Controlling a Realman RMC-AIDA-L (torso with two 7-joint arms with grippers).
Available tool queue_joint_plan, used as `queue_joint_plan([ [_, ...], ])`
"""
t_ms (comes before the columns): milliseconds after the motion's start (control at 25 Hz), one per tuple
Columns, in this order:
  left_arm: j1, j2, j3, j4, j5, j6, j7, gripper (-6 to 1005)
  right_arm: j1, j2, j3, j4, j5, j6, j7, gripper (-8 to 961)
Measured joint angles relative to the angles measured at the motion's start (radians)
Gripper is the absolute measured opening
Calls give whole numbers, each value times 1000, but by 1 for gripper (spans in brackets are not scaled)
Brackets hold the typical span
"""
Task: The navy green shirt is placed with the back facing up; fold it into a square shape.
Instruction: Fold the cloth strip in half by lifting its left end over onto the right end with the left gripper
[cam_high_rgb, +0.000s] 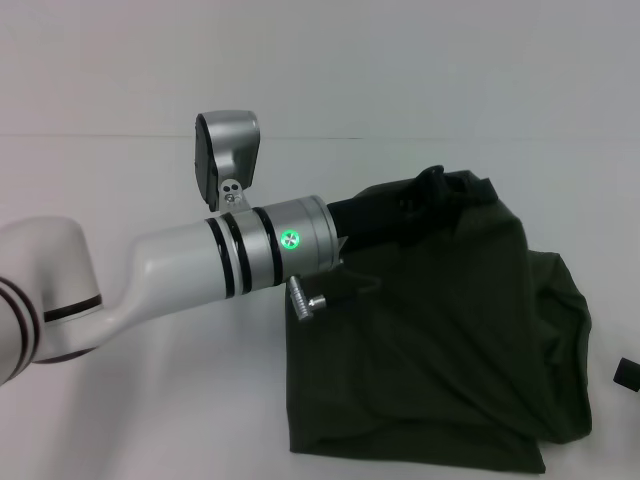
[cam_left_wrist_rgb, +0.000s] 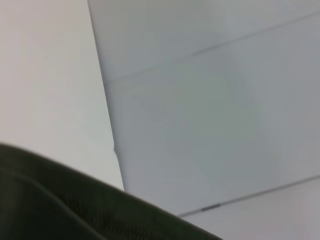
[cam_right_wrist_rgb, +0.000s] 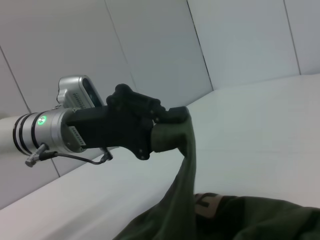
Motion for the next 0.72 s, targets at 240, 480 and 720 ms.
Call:
queue_joint_plan([
  [240, -58, 0, -1, -72, -66, -63, 80, 38, 0, 4, 18, 0, 1, 0, 0, 946],
  [480, -90, 0, -34, -120, -75, -104, 133, 43, -4, 6, 30, 0, 1, 0, 1, 947],
  [720, -76, 0, -131, -169, -70, -122, 216, 48, -5, 8, 33, 0, 0, -1, 2, 946],
])
